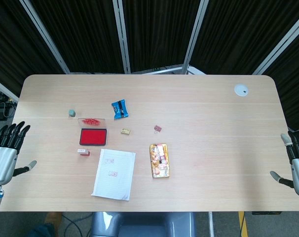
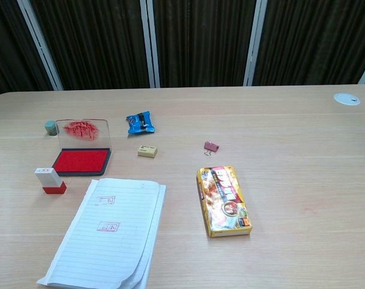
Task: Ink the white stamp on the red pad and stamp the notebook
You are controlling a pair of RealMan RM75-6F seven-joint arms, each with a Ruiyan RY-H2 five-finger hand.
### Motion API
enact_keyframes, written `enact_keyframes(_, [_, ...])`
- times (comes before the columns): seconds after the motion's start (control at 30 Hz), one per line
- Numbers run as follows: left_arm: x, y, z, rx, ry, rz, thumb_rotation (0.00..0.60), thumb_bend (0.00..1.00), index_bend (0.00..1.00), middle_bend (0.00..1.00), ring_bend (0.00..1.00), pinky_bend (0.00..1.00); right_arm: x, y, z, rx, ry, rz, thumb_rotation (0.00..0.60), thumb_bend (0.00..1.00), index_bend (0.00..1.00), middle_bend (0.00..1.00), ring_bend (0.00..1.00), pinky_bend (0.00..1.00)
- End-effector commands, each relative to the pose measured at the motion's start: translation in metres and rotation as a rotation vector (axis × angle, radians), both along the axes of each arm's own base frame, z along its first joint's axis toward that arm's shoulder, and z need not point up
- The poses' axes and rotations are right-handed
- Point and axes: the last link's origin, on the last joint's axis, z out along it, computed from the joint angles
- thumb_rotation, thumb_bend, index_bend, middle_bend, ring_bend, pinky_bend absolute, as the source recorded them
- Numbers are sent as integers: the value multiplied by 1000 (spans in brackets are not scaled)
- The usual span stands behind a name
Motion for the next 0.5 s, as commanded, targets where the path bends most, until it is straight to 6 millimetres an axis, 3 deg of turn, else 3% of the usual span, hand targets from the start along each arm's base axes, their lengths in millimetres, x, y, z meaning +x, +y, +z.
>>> enact_keyframes(0.03, [0,-1,-1,-3,0,-1,600,0,0,0,0,0,0,1,1,-1,1,2,600,0,0,0,0,0])
enact_keyframes(0.17, [1,-1,-1,-5,4,-4,600,0,0,0,0,14,-1,2,3,-11,-3,2,600,0,0,0,0,0])
enact_keyframes(0.2, [0,-1,-2,-8,6,-4,600,0,0,0,0,72,-1,3,4,-12,-4,2,600,0,0,0,0,0])
enact_keyframes(0.27, [0,2,-6,-23,14,-6,600,0,0,0,22,283,-2,3,5,-15,-7,0,600,0,0,0,0,0])
enact_keyframes(0.33, [0,7,-12,-36,20,-3,600,0,0,0,189,552,-2,3,6,-15,-8,0,600,0,0,0,0,0])
enact_keyframes(0.43, [1,21,-27,-74,15,8,600,0,0,0,435,715,-2,2,5,-13,-11,1,600,0,0,0,0,0])
enact_keyframes(0.5, [1,33,-41,-102,31,30,600,0,0,0,519,756,-2,1,3,-9,-7,-1,600,0,0,0,0,0])
